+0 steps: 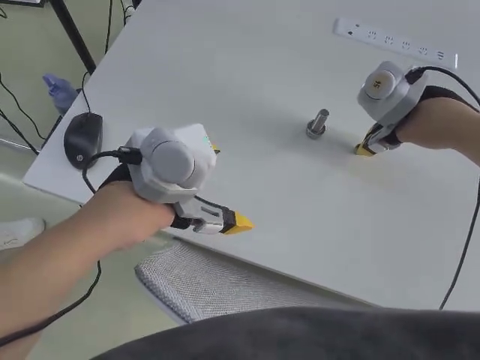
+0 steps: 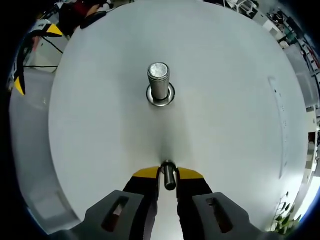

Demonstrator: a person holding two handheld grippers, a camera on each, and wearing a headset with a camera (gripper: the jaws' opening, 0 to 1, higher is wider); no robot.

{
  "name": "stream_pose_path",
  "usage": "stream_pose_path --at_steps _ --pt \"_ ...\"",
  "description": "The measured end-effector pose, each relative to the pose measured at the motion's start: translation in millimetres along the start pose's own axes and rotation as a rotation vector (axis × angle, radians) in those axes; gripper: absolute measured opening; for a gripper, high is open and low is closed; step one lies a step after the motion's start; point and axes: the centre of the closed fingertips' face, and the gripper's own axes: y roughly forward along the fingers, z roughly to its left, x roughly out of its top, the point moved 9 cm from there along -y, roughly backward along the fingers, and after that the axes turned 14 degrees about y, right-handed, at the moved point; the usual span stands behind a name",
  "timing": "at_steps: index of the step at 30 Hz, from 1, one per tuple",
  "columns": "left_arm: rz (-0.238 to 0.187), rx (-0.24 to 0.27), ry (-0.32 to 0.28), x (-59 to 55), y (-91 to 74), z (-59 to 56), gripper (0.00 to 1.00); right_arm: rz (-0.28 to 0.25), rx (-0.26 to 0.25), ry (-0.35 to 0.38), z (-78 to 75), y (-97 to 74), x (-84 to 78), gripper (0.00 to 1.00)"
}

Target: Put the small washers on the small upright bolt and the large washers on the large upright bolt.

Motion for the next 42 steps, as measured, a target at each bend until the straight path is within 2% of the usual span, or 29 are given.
stream_pose_path --at_steps 4,9,12,17,25,30,37,40,42 --pt "0.017 0.013 -0.009 -2.3 -3.0 0.5 0.83 0.001 -0.001 -0.008 1.0 -1.0 -0.3 0.14" --pt "-0.002 0.031 -0.024 -0.3 -4.9 -0.1 0.83 -0.011 0.001 -0.012 2.9 -2.7 -0.6 0.15" --pt "-0.007 0.042 -0.041 4.7 -5.7 2.8 0.83 -0.015 -0.004 -0.025 4.3 -3.8 -0.6 0.18" --pt "-0.017 0.05 -0.03 14.0 -5.3 3.5 0.84 -0.028 0.006 -0.037 1.6 -1.8 3.7 0.24" --pt "-0.006 0.058 -0.026 15.5 -5.7 1.3 0.85 -0.055 0.004 -0.046 4.4 -14.2 -1.6 0.26" --pt "0.026 0.067 0.013 18.6 -5.8 -2.5 0.84 -0.155 0.0 -0.02 3.0 -30.0 -0.5 0.29" --pt "0.032 0.076 -0.001 19.8 -7.7 -2.9 0.83 -0.245 0.006 0.019 9.4 -53.8 -9.4 0.34" --pt "0.022 0.078 -0.013 21.0 -8.9 -3.2 0.83 -0.28 0.005 0.034 11.2 -61.6 -16.2 0.36" --pt "0.021 0.08 -0.018 22.7 -10.0 -3.6 0.83 -0.308 0.027 0.09 14.0 -68.2 -21.1 0.36"
